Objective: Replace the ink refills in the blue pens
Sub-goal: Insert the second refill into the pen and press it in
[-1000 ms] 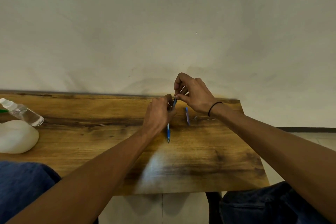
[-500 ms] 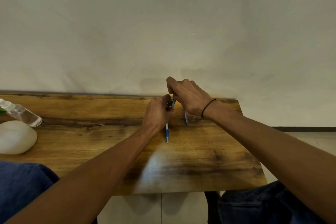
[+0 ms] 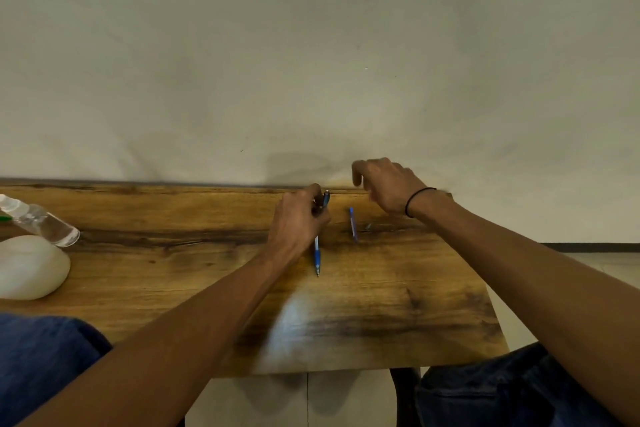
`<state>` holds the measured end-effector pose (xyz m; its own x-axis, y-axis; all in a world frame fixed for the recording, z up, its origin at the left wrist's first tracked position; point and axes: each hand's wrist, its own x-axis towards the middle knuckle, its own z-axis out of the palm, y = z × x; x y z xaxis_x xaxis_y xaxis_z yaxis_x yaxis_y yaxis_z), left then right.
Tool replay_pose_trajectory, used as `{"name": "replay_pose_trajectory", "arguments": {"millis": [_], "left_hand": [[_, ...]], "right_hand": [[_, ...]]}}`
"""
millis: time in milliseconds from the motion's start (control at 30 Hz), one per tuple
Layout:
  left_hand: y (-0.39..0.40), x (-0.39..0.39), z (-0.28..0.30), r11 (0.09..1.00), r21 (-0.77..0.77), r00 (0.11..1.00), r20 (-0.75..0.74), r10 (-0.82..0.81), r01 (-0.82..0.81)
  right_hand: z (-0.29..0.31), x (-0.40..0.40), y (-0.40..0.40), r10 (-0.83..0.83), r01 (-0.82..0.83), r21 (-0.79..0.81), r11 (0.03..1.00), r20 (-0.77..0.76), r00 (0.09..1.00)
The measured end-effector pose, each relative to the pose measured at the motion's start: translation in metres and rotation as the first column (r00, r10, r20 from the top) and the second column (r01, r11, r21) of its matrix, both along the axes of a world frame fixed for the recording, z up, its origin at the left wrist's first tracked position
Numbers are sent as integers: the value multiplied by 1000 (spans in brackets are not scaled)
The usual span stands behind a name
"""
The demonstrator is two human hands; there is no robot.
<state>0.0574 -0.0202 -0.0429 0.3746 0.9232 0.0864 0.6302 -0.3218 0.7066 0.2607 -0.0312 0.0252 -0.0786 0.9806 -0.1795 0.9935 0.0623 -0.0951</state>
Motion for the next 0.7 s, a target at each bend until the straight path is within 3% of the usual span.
{"name": "replay_pose_trajectory", "arguments": {"millis": [100, 167, 400, 567, 700], "left_hand": [[-1, 0, 0, 1000, 11, 1000, 3, -8, 8], [-1, 1, 0, 1000, 21, 1000, 3, -10, 10], [0, 1, -1, 1000, -3, 1000, 9, -2, 2], [1, 1, -1, 1000, -12, 1000, 13, -3, 3], [2, 1, -1, 1000, 6, 1000, 12, -13, 13]], "right_hand": [[-18, 13, -9, -5, 27, -216, 976, 101, 995], [-28, 16, -13, -8, 38, -258, 966, 117, 993], [-54, 12, -18, -6, 28, -247, 969, 88, 996], [-67, 7, -29, 70, -40, -174, 984, 174, 982], [-54, 3, -26, 29, -20, -136, 990, 68, 997]]}}
